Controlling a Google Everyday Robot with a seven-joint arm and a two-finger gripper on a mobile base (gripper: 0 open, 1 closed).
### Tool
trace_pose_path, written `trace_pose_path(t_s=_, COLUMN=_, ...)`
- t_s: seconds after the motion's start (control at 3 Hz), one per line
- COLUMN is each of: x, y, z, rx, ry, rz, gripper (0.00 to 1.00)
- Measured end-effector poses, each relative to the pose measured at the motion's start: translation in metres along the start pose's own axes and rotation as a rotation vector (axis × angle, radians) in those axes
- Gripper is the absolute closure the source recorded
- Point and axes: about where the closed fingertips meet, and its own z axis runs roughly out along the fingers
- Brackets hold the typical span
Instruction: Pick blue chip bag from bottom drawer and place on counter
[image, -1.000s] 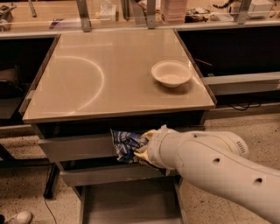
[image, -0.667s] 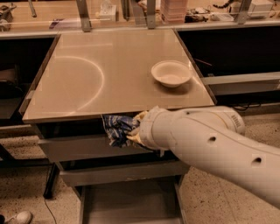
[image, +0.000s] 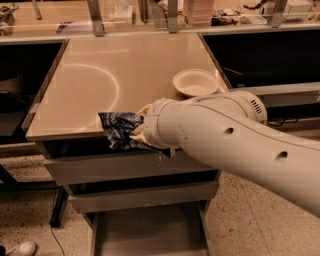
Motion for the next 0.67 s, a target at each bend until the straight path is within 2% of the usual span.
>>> trace_pose_path(t_s=0.33, x=-0.007, y=-0.029, z=0.025, rx=0.02, ry=-0.04, rz=0.003, gripper=1.0)
trace_pose_path(t_s=0.67, x=-0.01, y=-0.046, z=0.045, rx=0.017, ry=-0.058, rz=0.002, gripper=1.0)
